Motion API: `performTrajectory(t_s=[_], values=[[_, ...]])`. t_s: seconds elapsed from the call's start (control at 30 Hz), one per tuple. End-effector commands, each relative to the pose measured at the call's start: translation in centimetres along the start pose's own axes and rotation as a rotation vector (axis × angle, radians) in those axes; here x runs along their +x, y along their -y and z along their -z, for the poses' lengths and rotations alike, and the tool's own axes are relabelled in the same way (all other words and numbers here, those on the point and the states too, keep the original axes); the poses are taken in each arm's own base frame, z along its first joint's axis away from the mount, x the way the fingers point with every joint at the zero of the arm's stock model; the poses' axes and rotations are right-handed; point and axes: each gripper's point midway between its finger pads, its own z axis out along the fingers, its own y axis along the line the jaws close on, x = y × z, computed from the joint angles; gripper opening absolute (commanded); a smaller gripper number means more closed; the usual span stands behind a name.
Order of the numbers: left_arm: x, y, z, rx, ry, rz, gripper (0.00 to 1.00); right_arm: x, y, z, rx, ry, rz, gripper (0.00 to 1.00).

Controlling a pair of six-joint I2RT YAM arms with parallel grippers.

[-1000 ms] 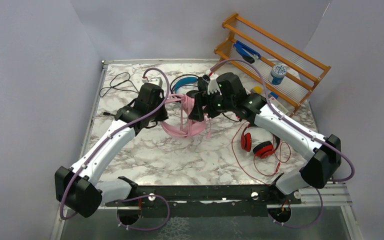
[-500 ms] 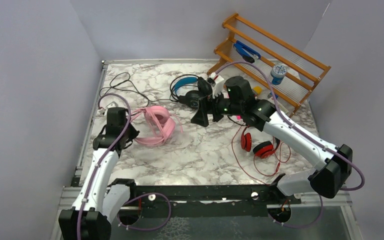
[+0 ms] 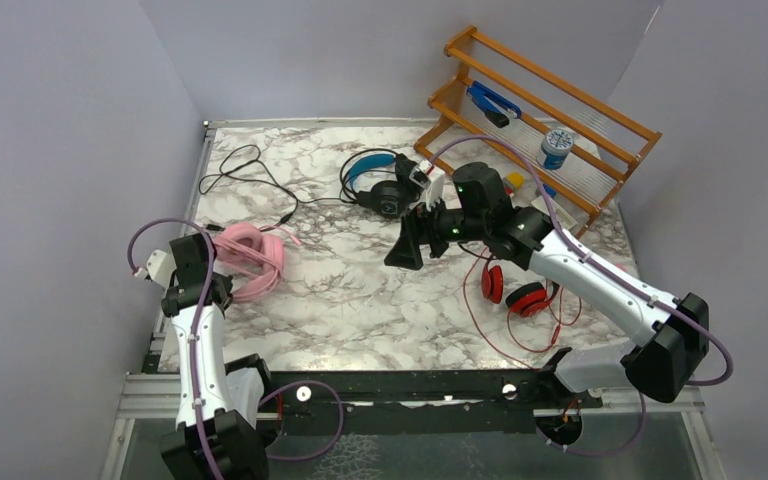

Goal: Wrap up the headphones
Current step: Place the headphones at the corner of the board.

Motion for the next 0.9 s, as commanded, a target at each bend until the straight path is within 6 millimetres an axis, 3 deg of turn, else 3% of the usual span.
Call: performTrajectory(t_s=[0.0, 0.13, 0.23, 0.3, 0.57, 0.73, 0.87], values=[[-2.0, -1.6, 0.1, -0.099, 0.109, 0.156, 0.03, -0.3, -1.4, 0.9, -0.056, 0.019, 0.017, 0.91], [-0.1, -4.2, -0.3, -0.234, 0.084, 0.304, 0.08, -0.1, -1.4, 0.9, -0.062, 0.022, 0.008, 0.91], [1.3, -5.3, -0.3, -0.284, 0.054, 0.357, 0.28, -0.2, -1.4, 0.7, -0.063, 0.025, 0.000, 0.91], [0.9, -5.4, 0.0, -0.289, 0.074, 0.364, 0.36, -0.3, -1.3, 0.6, -0.060, 0.030, -0.009, 0.91], [-0.2, -5.0, 0.6, -0.276, 0.099, 0.346, 0.97, -0.5, -0.3, -0.7, -0.026, 0.014, -0.031, 0.91], [-2.8, -3.5, 2.2, -0.223, 0.151, 0.318, 0.99, -1.2, 1.1, -1.4, 0.040, 0.011, -0.032, 0.90], [-5.9, -0.9, 3.8, -0.137, 0.198, 0.264, 0.99, -2.0, 3.0, -2.0, 0.135, 0.014, -0.027, 0.91]])
